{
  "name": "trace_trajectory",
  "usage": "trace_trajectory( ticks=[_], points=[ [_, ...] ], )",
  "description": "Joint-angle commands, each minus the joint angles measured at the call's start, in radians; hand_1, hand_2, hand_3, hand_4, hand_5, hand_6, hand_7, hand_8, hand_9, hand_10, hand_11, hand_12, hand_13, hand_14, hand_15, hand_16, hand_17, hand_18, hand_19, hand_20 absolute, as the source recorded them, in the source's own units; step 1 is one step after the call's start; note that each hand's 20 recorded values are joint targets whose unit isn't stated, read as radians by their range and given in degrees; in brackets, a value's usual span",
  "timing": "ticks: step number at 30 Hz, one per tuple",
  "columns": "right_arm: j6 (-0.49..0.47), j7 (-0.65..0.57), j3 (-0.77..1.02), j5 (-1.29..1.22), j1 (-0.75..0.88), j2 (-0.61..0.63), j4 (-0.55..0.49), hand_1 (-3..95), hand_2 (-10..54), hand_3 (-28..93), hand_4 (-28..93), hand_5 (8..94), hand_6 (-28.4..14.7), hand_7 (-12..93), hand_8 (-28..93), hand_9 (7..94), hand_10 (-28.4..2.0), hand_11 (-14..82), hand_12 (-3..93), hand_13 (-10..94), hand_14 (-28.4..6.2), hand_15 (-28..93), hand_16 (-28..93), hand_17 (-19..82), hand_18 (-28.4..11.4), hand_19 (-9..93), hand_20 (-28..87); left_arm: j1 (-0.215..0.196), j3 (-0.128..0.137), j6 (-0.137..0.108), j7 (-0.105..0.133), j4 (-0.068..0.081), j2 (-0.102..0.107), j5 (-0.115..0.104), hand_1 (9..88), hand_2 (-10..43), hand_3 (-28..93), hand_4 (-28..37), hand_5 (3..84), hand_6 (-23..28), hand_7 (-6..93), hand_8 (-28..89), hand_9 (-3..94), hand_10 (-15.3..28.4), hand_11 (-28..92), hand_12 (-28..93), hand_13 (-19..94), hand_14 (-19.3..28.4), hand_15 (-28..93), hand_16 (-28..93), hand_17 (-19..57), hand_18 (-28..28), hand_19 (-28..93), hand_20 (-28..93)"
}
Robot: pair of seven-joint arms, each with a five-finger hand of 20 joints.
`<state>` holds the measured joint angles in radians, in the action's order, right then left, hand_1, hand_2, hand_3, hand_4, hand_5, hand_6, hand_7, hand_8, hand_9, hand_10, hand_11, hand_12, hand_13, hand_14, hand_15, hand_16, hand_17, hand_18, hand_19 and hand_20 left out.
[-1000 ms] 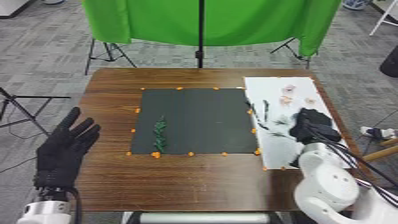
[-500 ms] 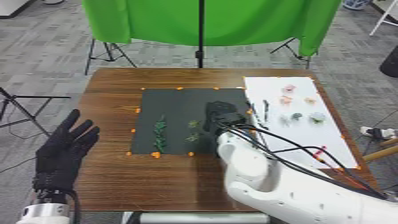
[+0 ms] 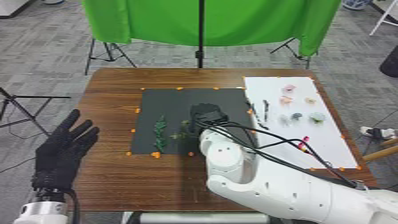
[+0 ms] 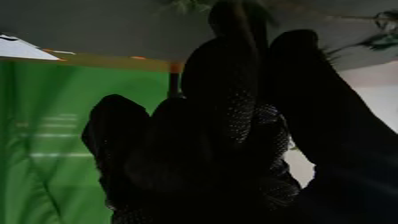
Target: Arrange flowers
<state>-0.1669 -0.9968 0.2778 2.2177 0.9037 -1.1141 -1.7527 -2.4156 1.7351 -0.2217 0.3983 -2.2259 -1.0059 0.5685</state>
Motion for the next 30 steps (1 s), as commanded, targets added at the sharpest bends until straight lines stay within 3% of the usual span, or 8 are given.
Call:
trace_trajectory(
  ticks=[1, 6, 9, 14, 15, 20, 24, 30],
  points=[
    [-0.027, -0.009, -0.006, -0.004, 0.012, -0.045, 0.009, 41.7, -0.4, 72, -25, 93.7, 0.5, 27, -14, 93.7, -11.1, 55.9, 19.1, 89, -8.8, 77, 23, 61, -22.9, 93, 61, 0.007, -0.007, 0.01, -0.016, 0.005, -0.002, 0.007, 23.7, 5.1, 82, -23.5, 33.3, 7.1, 11.1, -10, 30.7, 18.6, 20, 8, 20, 25.8, 39, -8, -11.7, 27.2, 53, 0],
    [-0.002, -0.016, -0.012, -0.016, 0.012, -0.057, 0.009, 40.9, 2.1, 71, -25, 93.7, 0.9, 28, -15, 93.7, -11.1, 58.1, 18.3, 90, -8.9, 78, 24, 62, -23.1, 93, 63, 0.016, -0.02, 0.008, -0.005, 0.01, 0.015, -0.001, 23.7, 5.3, 82, -24.2, 33.5, 7.0, 12.3, -11, 31.9, 18.7, 20, 8, 21, 26.8, 40, -8, -11.9, 27.8, 54, 0],
    [0.004, -0.029, -0.019, -0.011, 0.008, -0.065, 0.018, 40.9, 3.1, 71, -24, 93.7, 1.0, 28, -15, 93.7, -11.2, 58.8, 17.8, 91, -8.9, 78, 24, 62, -23.1, 93, 63, 0.021, -0.021, 0.016, -0.013, 0.011, 0.008, 0.006, 23.5, 5.7, 82, -25.5, 34.0, 7.1, 13.5, -11, 33.9, 19.1, 20, 10, 23, 28.0, 41, -8, -12.1, 28.3, 55, -1],
    [0.008, -0.048, -0.021, -0.014, 0.016, -0.077, 0.026, 39.8, 5.9, 69, -24, 93.7, 0.8, 31, -16, 93.7, -11.4, 60.0, 16.6, 92, -8.9, 77, 24, 64, -23.2, 93, 63, 0.02, -0.025, 0.012, -0.002, 0.012, 0.016, 0.002, 23.4, 6.0, 82, -26.0, 34.3, 7.2, 13.8, -12, 34.9, 19.3, 19, 11, 24, 28.3, 41, -7, -12.1, 28.4, 56, -2],
    [0.003, -0.053, -0.022, -0.007, 0.019, -0.079, 0.029, 39.0, 6.7, 69, -24, 93.7, 0.8, 31, -16, 93.7, -11.4, 60.3, 16.2, 92, -8.8, 76, 24, 64, -23.2, 93, 63, 0.022, -0.023, 0.019, -0.015, 0.012, 0.008, 0.011, 23.5, 6.0, 82, -26.1, 34.3, 7.2, 13.8, -12, 35.2, 19.4, 20, 11, 24, 28.3, 41, -7, -12.1, 28.4, 56, -3],
    [0.013, -0.07, -0.026, 0.001, 0.017, -0.084, 0.047, 37.2, 8.0, 68, -25, 93.7, 0.5, 31, -17, 93.7, -11.3, 59.9, 15.4, 92, -8.8, 76, 25, 64, -23.3, 93, 63, 0.043, -0.03, 0.027, -0.03, 0.019, -0.001, 0.017, 23.3, 6.3, 82, -26.3, 34.4, 7.2, 14.0, -12, 35.5, 19.5, 19, 11, 25, 28.4, 41, -7, -12.0, 28.4, 57, -4],
    [-0.007, -0.072, -0.028, 0.021, 0.017, -0.078, 0.045, 36.1, 6.2, 69, -25, 93.7, 0.5, 30, -17, 93.7, -11.2, 58.7, 15.1, 93, -8.7, 75, 25, 64, -23.0, 93, 62, 0.034, -0.03, 0.018, -0.02, 0.017, 0.005, 0.009, 23.1, 6.3, 82, -26.0, 34.4, 7.2, 14.1, -12, 35.7, 19.5, 19, 11, 25, 28.4, 41, -7, -12.0, 28.4, 57, -5],
    [0.047, -0.088, -0.062, 0.079, -0.015, -0.043, 0.033, 32.2, 2.5, 69, -25, 93.7, -0.6, 27, -16, 93.7, -10.7, 56.5, 15.8, 91, -9.1, 75, 25, 64, -23.1, 93, 61, 0.028, -0.026, 0.02, -0.033, 0.02, -0.009, 0.01, 23.2, 6.6, 82, -26.3, 34.5, 7.2, 14.2, -12, 36.2, 19.8, 19, 11, 26, 28.4, 41, -7, -12.1, 28.4, 58, -6]
  ],
)
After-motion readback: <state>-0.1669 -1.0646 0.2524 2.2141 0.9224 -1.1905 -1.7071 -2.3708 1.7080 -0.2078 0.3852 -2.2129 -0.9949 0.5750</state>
